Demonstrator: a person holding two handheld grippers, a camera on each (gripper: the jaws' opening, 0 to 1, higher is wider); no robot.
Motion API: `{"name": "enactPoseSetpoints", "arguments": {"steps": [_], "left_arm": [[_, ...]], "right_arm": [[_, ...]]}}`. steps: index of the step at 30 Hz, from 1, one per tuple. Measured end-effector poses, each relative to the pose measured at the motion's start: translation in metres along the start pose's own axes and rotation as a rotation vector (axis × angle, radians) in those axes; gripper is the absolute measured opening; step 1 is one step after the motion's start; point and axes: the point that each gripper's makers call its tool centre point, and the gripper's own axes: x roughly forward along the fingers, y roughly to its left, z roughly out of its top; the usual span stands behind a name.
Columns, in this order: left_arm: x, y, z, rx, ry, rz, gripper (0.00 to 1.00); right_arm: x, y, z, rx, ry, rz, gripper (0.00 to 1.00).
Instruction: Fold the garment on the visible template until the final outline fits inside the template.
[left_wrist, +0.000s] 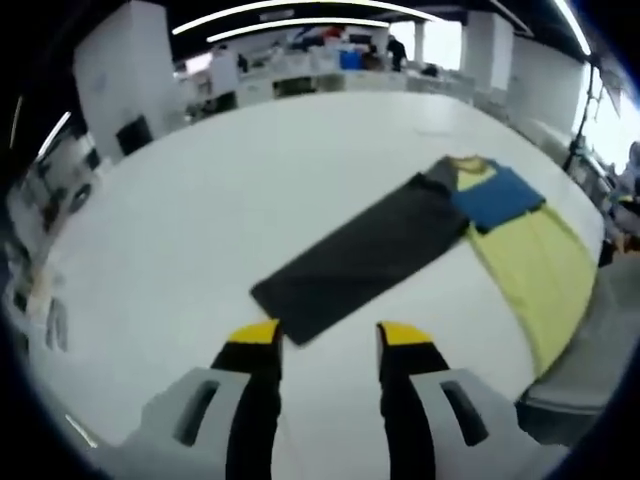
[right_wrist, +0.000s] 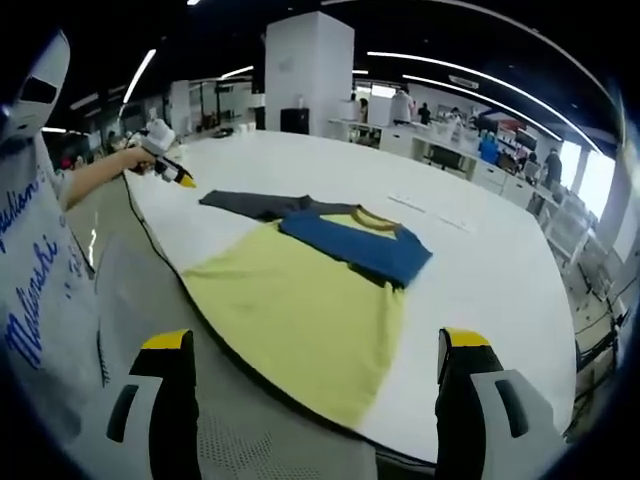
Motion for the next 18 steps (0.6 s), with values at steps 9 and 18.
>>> {"name": "enactPoseSetpoints", "arguments": {"steps": [9, 18], "left_arm": [[0.024, 0.015, -0.008, -0.033, 0.03, -0.028, 0.29], [0.045, 0.021, -0.009, -0.064, 0.02, -0.002, 0.28]], "right_arm": [[0.001, 0.004, 0.004, 0.014, 0.012, -0.014, 1.0], [-0.004, 0.005, 0.0, 0.015, 0.037, -0.03, 1.0]]}}
